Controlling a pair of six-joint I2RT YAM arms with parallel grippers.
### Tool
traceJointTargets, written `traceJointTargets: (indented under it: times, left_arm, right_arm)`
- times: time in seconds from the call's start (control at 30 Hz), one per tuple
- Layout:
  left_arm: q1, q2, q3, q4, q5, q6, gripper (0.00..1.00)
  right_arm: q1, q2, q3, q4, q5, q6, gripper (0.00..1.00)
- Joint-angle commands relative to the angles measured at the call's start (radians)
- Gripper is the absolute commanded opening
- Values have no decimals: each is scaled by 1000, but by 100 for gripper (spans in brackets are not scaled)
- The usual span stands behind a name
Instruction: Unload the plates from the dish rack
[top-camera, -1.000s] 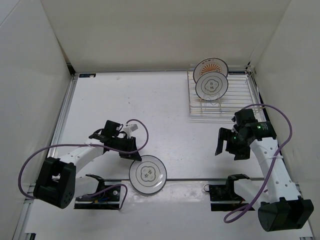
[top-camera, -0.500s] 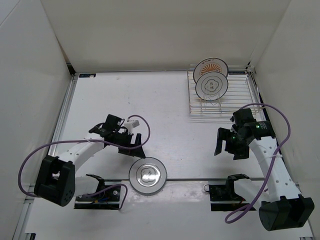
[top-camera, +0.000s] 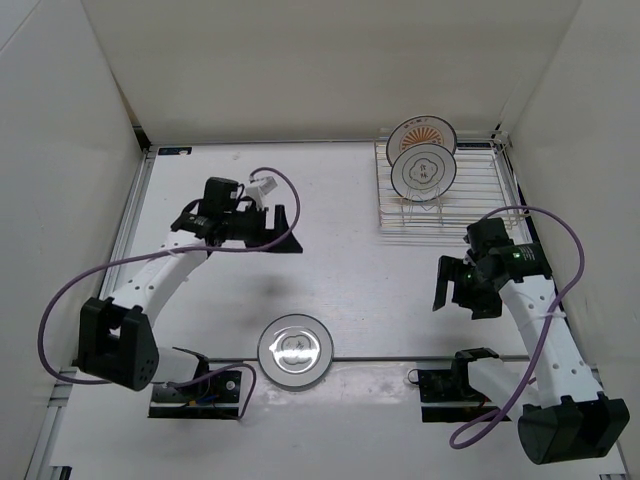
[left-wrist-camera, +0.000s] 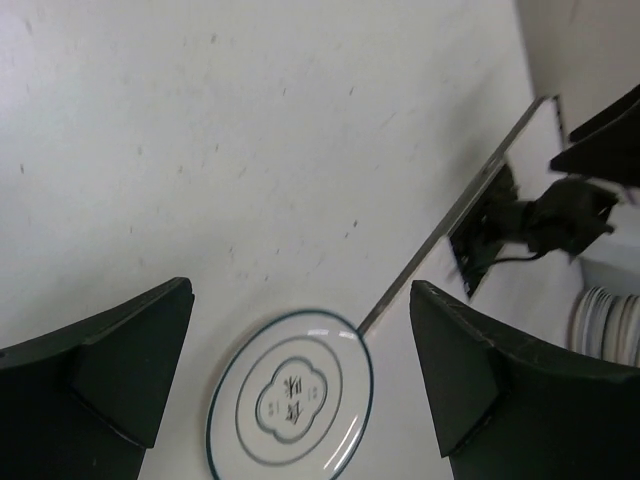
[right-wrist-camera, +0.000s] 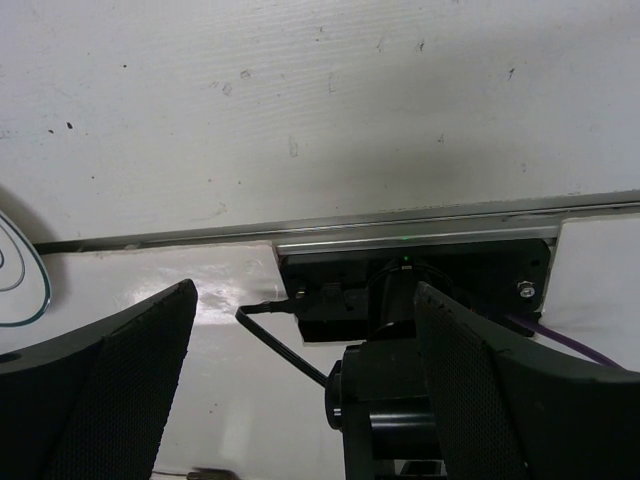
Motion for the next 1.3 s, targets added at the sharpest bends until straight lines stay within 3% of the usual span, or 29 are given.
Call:
traceJointTargets:
  times: [0.0,0.1,0.37,0.43,0.53,0.6,0.7,0.73,0.87,1.27]
  left_arm:
    - [46,41,56,253,163,-124,100]
    - [50,146,154,436,229,-200,100]
    - [-40,545,756,576,221,-200,100]
    - [-87,630,832,566,191,-140,100]
    - [-138,824,1096,468,129,-42,100]
    - [-183,912,1185,399,82,41,100]
    - [-238,934,1212,379,-35,156,100]
    - [-258,961,1230,374,-77,259,100]
    - [-273,1044,1298,356,-154,286,96]
    - [-300,1239,1342,665,-306,310,91]
  right_arm:
    - [2,-24,1,-13,34,9,90]
    - [4,-30,0,-12,34,8,90]
    - [4,-35,-6,-12,44,11,90]
    - [2,-44,-9,-9,51,15,90]
    - [-2,-30,-6,-9,100,27,90]
    - [-2,-25,11,-33,116,57,90]
    - [-2,-32,2,-15,117,61,90]
    - [-4,-36,8,-15,119,52,90]
    - [-4,-67,15,-27,157,63,90]
    - [-1,-147,60,-87,174,49,90]
